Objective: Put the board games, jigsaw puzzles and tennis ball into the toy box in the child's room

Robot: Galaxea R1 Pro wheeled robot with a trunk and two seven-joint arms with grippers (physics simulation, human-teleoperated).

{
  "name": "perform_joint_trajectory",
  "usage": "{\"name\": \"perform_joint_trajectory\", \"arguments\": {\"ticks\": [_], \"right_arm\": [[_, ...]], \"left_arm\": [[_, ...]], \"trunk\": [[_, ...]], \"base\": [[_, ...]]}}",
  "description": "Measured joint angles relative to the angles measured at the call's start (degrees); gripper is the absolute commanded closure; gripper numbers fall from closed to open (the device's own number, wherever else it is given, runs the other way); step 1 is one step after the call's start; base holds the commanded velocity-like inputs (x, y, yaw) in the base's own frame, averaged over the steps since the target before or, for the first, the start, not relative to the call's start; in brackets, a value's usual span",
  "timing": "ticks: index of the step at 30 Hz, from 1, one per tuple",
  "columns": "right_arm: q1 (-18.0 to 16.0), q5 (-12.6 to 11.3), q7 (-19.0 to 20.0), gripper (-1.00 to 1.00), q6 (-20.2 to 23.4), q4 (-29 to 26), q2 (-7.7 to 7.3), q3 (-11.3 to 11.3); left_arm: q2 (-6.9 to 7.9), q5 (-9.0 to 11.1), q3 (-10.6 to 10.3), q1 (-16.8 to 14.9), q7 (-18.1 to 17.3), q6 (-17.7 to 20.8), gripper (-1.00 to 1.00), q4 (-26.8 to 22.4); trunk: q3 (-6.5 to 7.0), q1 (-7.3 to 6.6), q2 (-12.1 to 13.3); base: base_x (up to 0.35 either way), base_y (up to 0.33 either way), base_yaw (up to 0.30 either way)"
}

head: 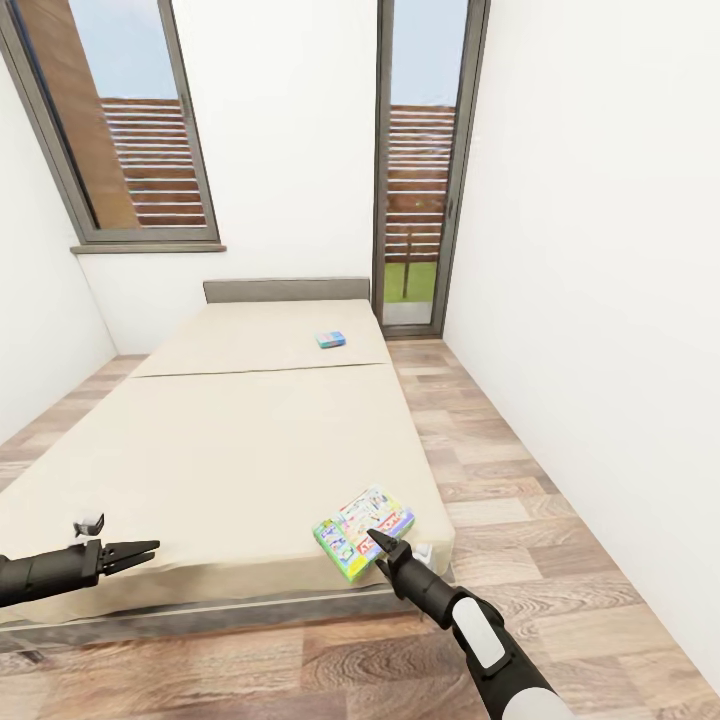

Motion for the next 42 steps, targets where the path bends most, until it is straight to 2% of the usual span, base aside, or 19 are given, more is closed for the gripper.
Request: {"name": "perform_joint_trajectory", "arguments": {"ticks": [3,26,28,36,40,42], "right_arm": [[0.0,-0.1,0.0,1.0,0.0,0.0,0.0,0.0],[0.0,-0.2,0.0,1.0,0.1,0.0,0.0,0.0],[0.0,0.0,0.0,1.0,0.3,-1.1,0.0,0.4],[-1.1,0.9,0.1,1.0,5.4,-5.8,-0.32,0.8],[-1.2,1.0,0.5,1.0,6.2,-8.9,-0.78,2.3],[-1.2,0.9,0.8,1.0,6.4,-10.6,-1.22,4.3]], "left_arm": [[0.02,0.0,0.1,0.0,0.0,0.2,-1.0,0.0],[0.09,0.0,0.2,0.0,0.0,0.6,-1.0,0.0],[0.13,-0.1,0.1,-0.1,0.0,1.8,-1.0,0.0],[0.69,-0.1,0.2,-0.2,0.0,2.0,-1.0,0.1],[0.95,-0.1,0.3,-0.3,0.0,2.6,-1.0,0.1],[1.09,-0.1,0.3,-0.3,0.0,3.1,-1.0,0.1]], "trunk": [[0.0,0.0,0.0],[4.13,-5.05,9.2],[4.49,-5.49,10.0],[5.92,-7.24,13.2],[6.64,-8.12,14.8],[7.0,-8.56,15.6]], "base": [[0.0,0.0,0.0],[0.0,0.0,0.0],[0.0,0.0,0.0],[0.0,0.0,0.0],[0.0,0.0,0.0],[0.0,0.0,0.0]]}}
